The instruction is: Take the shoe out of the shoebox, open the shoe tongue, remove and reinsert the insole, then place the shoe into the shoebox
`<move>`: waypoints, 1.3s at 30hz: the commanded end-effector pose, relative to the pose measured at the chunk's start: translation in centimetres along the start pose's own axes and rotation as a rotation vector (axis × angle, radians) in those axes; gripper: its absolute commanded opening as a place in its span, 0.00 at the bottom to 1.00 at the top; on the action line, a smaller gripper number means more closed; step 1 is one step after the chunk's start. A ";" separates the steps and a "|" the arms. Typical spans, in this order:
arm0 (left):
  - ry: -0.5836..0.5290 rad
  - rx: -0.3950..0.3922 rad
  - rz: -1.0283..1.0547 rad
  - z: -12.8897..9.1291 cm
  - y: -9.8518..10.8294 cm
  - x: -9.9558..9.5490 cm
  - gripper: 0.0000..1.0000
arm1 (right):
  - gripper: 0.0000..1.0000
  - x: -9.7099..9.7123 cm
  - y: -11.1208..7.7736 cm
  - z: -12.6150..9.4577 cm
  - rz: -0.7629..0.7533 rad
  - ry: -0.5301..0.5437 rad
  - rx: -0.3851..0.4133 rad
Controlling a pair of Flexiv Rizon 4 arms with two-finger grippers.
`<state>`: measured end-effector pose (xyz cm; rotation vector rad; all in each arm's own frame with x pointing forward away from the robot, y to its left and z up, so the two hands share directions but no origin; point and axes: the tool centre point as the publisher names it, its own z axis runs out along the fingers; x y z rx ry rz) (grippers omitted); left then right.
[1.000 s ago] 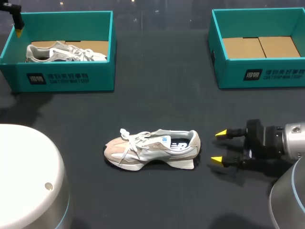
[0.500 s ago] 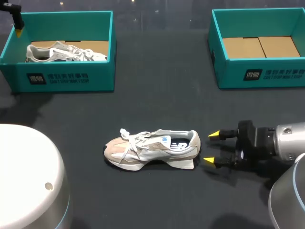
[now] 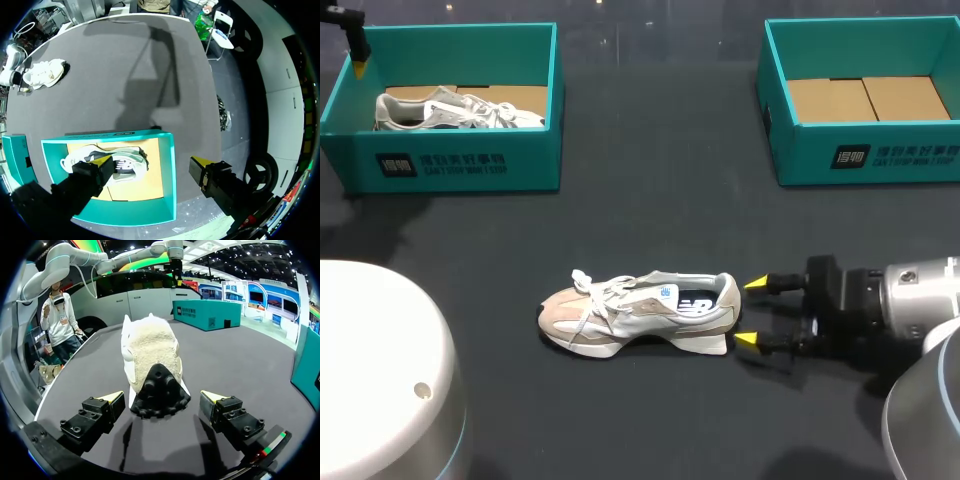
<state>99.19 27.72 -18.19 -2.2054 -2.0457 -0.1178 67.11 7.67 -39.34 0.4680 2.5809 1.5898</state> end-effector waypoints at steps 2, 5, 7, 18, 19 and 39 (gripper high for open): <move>0.001 -0.003 0.001 0.0 -0.1 0.0 1.00 | 1.00 -0.2 0.0 0.8 -0.008 0.007 -0.008; 0.001 -0.003 0.001 0.0 -0.1 0.0 1.00 | 1.00 -0.2 0.1 1.1 -0.012 0.013 -0.014; 0.001 -0.003 0.001 0.0 -0.1 0.0 1.00 | 1.00 -0.3 0.1 1.3 -0.015 0.018 -0.020; 0.001 -0.003 0.001 0.0 -0.1 0.0 1.00 | 1.00 -0.5 0.3 2.0 -0.033 0.039 -0.045; 0.001 -0.003 0.001 0.0 -0.1 0.0 1.00 | 1.00 -0.5 0.3 2.0 -0.034 0.041 -0.046; 0.001 -0.003 0.001 0.0 -0.1 0.0 1.00 | 1.00 -0.6 0.8 3.4 -0.066 0.090 -0.113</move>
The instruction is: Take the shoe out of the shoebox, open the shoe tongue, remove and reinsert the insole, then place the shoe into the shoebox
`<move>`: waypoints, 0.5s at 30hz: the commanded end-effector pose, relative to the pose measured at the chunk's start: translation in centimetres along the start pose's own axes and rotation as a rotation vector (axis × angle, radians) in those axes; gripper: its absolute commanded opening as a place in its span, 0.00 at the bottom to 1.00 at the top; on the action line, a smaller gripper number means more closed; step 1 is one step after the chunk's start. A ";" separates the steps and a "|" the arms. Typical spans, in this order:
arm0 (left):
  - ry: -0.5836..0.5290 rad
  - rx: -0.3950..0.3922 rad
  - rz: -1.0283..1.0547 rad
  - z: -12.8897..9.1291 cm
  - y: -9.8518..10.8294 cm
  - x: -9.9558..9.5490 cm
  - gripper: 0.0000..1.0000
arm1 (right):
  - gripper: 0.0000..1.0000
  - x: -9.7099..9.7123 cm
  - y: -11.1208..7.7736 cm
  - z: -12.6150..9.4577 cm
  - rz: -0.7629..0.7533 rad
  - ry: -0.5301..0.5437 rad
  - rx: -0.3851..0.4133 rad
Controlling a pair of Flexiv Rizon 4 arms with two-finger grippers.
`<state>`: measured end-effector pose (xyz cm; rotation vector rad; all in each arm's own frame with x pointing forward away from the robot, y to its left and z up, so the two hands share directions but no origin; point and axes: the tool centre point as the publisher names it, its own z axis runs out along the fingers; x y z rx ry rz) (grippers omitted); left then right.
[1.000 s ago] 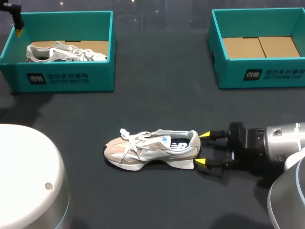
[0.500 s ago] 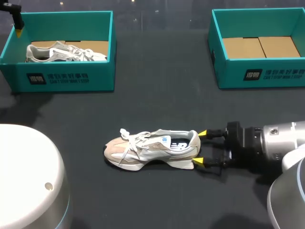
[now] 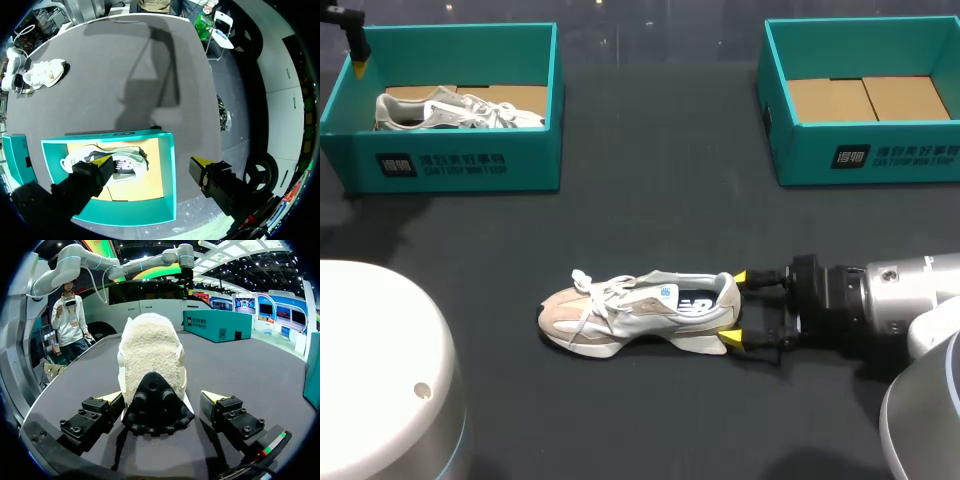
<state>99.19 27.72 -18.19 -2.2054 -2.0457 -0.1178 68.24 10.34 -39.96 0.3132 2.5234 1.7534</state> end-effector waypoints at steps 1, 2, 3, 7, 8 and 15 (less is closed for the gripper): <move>0.001 -0.003 0.001 0.0 -0.1 0.0 1.00 | 1.00 -0.4 -0.1 0.6 -0.004 0.009 -0.007; 0.001 -0.003 0.001 0.0 -0.1 0.0 1.00 | 1.00 -0.4 -0.1 0.7 -0.005 0.010 -0.009; 0.001 -0.003 0.001 0.0 -0.1 0.0 1.00 | 1.00 -0.4 -0.1 0.7 -0.007 0.013 -0.012; 0.001 -0.003 0.001 0.0 -0.1 0.0 1.00 | 1.00 -0.5 -0.1 0.9 -0.013 0.022 -0.022; 0.001 -0.003 0.001 0.0 -0.1 0.0 1.00 | 1.00 -0.5 -0.1 0.9 -0.015 0.024 -0.023; 0.001 -0.003 0.001 0.0 -0.1 0.0 1.00 | 1.00 -0.5 0.3 1.2 -0.027 0.041 -0.033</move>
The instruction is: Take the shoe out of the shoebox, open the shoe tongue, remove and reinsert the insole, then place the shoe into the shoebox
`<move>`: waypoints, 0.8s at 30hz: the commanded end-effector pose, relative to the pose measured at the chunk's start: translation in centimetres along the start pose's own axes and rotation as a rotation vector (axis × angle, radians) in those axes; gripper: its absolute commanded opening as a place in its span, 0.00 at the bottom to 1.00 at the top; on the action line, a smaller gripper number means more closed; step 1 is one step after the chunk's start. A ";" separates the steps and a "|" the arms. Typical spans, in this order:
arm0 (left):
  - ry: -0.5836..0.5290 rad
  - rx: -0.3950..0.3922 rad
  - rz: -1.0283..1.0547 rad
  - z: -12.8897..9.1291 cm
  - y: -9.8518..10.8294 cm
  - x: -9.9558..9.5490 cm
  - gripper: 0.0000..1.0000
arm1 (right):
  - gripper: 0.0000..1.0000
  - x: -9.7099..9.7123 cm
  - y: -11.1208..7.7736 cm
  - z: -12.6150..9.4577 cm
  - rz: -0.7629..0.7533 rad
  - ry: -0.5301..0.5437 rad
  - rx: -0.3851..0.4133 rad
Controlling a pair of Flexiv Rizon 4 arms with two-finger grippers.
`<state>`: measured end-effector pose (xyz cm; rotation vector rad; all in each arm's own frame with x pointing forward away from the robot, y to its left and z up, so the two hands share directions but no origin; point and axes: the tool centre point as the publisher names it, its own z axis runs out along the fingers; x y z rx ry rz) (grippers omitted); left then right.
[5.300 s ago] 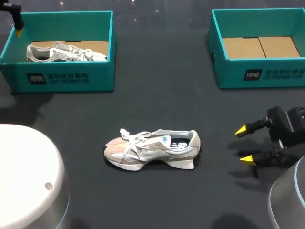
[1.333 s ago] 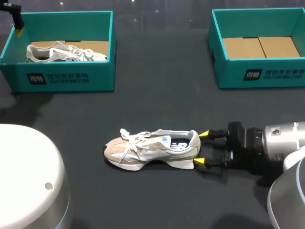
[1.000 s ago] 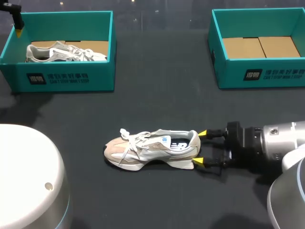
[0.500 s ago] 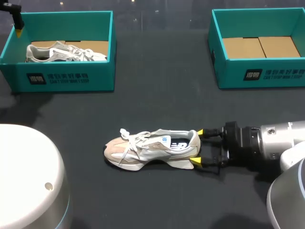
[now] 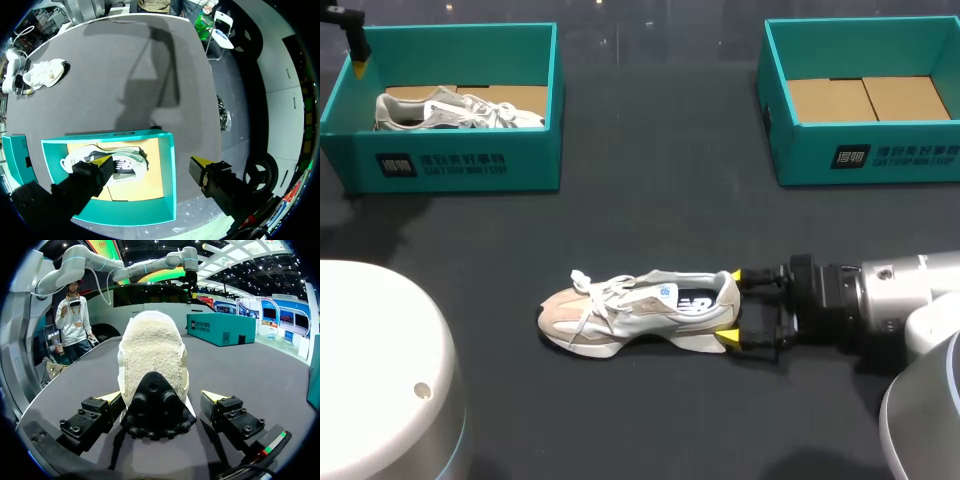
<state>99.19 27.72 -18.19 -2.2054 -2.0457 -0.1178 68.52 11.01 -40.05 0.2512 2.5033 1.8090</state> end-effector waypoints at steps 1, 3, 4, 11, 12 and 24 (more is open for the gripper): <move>0.001 -0.003 0.001 0.0 -0.1 0.0 1.00 | 1.00 -0.3 0.2 0.5 -0.006 0.007 0.007; 0.001 -0.003 0.001 0.0 -0.1 0.0 1.00 | 1.00 -0.2 0.4 0.4 -0.010 0.004 0.014; 0.001 -0.003 0.001 0.0 -0.1 0.0 1.00 | 1.00 -0.1 0.5 0.2 -0.013 0.001 0.015; 0.001 -0.003 0.001 0.0 -0.1 0.0 1.00 | 1.00 0.1 0.9 -0.3 -0.025 -0.006 0.026; 0.001 -0.003 0.001 0.0 -0.1 0.0 1.00 | 1.00 0.1 0.9 -0.3 -0.025 -0.005 0.030; 0.001 -0.003 0.001 0.0 -0.1 0.0 1.00 | 1.00 0.1 1.3 1.0 -0.048 0.056 0.020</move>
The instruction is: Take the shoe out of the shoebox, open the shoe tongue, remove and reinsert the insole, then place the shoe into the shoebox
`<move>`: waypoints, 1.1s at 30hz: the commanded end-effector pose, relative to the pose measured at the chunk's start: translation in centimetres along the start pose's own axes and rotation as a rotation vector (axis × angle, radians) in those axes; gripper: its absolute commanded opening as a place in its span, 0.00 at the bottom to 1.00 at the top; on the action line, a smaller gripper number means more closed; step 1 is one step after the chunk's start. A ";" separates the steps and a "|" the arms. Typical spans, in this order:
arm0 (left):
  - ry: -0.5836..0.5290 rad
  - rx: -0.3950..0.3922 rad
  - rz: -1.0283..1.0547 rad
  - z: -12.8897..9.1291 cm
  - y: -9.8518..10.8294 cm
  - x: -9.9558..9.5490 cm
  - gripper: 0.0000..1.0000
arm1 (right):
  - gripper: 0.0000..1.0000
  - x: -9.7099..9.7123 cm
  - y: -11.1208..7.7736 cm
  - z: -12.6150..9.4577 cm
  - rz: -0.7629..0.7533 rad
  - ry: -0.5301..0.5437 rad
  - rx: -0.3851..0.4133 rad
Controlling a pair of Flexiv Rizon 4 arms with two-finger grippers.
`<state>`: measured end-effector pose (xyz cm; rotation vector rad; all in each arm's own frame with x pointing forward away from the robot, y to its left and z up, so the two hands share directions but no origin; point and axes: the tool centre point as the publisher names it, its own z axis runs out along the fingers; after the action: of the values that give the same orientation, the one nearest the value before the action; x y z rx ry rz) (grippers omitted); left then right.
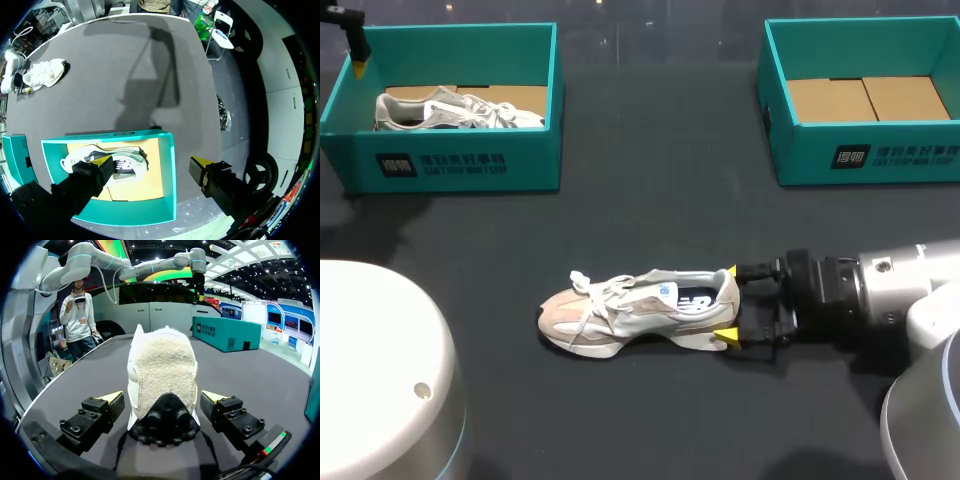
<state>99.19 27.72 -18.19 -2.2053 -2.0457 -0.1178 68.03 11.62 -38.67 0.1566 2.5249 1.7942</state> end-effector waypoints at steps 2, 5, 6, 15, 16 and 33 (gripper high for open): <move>0.001 -0.003 0.001 0.0 -0.1 0.0 1.00 | 1.00 -0.7 -0.3 1.3 0.002 0.032 0.003; 0.001 -0.003 0.001 0.0 -0.1 0.0 1.00 | 1.00 -0.9 -0.4 1.6 0.006 0.044 0.002; 0.001 -0.003 0.001 0.0 -0.1 0.0 1.00 | 1.00 -0.9 -0.5 1.7 0.007 0.047 0.002; 0.001 -0.003 0.001 0.0 -0.1 0.0 1.00 | 1.00 -0.9 -0.9 2.6 0.014 0.070 -0.006; 0.001 -0.003 0.001 0.0 -0.1 0.0 1.00 | 1.00 -0.9 -0.8 2.6 0.014 0.071 -0.008; 0.001 -0.003 0.001 0.0 -0.1 0.0 1.00 | 1.00 -0.4 -0.6 3.8 -0.012 0.079 -0.019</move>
<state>99.19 27.72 -18.19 -2.2054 -2.0457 -0.1178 68.70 14.63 -40.24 0.0723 2.5560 1.8556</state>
